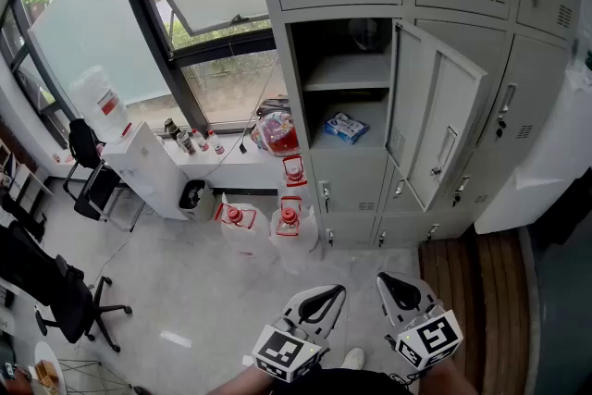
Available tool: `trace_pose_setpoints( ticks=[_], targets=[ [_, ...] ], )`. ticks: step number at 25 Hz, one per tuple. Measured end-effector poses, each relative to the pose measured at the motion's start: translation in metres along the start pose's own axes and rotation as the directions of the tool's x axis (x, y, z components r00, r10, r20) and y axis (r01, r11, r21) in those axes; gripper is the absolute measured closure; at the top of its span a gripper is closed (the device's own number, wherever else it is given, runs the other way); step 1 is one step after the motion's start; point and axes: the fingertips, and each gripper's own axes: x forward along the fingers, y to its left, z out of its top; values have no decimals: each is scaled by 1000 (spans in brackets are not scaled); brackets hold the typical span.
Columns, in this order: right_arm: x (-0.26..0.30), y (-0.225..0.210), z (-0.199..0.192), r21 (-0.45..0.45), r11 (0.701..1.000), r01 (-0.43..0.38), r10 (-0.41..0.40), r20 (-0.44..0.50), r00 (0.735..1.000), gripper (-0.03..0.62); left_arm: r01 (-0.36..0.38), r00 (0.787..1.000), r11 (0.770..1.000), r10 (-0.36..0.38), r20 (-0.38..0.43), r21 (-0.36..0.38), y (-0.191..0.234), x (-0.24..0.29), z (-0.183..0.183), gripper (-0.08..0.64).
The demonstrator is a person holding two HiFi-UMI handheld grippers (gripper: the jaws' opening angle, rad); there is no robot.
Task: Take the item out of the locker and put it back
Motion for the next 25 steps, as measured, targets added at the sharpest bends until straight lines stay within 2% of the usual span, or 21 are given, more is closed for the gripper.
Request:
trace_pose_setpoints(
  ticks=[14, 19, 25],
  targets=[
    [13, 15, 5, 4, 1000, -16, 16, 21, 1000, 540, 4, 1000, 1000, -4, 0, 1, 12, -10, 1, 543],
    [27, 20, 8, -6, 1000, -10, 10, 16, 1000, 540, -12, 1000, 1000, 12, 5, -10, 29, -14, 5, 543],
    [53, 27, 15, -22, 1000, -7, 7, 13, 1000, 540, 19, 1000, 1000, -19, 17, 14, 50, -17, 10, 543]
  ],
)
